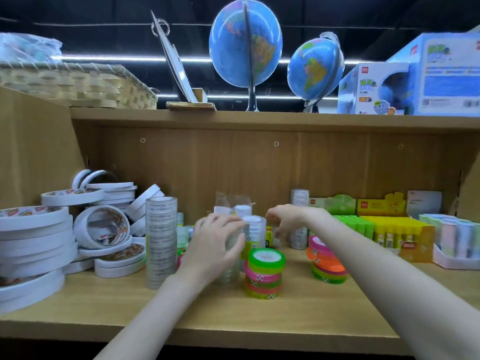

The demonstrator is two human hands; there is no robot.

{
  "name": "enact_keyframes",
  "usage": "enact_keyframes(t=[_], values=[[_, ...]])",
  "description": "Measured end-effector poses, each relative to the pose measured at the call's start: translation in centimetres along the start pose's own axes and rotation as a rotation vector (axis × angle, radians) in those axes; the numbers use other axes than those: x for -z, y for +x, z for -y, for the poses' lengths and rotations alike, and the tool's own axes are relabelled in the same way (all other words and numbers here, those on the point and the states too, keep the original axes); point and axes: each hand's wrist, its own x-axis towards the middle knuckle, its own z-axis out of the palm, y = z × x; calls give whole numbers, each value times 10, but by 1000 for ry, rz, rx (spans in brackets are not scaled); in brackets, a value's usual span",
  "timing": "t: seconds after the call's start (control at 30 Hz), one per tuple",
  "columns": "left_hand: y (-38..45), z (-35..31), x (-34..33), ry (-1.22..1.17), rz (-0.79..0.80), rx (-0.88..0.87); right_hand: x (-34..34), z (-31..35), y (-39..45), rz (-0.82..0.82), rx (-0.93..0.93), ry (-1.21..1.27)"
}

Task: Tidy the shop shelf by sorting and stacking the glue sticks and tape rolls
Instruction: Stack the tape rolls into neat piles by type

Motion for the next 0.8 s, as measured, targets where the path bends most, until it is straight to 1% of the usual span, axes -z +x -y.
enact_keyframes(t=[0.07,0.2,0.27,0.33,0.37,0.4,0.47,0.53,0.6,0.67,0.73,0.8], values=[[-2,1,-3,48,-17,-29,-11,1,18,57,-49,-37],[-2,1,-6,95,-43,-28,-16,9,26,34,-28,-100],[-2,1,-7,99,-43,-21,-8,14,17,101,-28,-123],[-2,1,-7,97,-40,-17,0,15,3,173,-48,-25],[-2,1,-7,100,-40,-18,3,13,-5,182,-53,42],[-2,0,-6,104,-39,-17,7,9,-11,164,-57,102],[-3,-2,-6,108,-36,-9,15,-2,-25,74,-55,186],[-3,-4,-5,104,-32,-2,24,-14,-40,-70,-50,294],[-3,-5,-4,89,-33,12,29,-26,-49,-231,-37,467],[-3,-7,-4,72,-35,27,29,-34,-54,-314,-17,619],[-1,-8,-2,56,-22,45,27,-36,-55,-323,14,611],[3,-10,1,28,20,82,24,-34,-52,-351,51,476]])
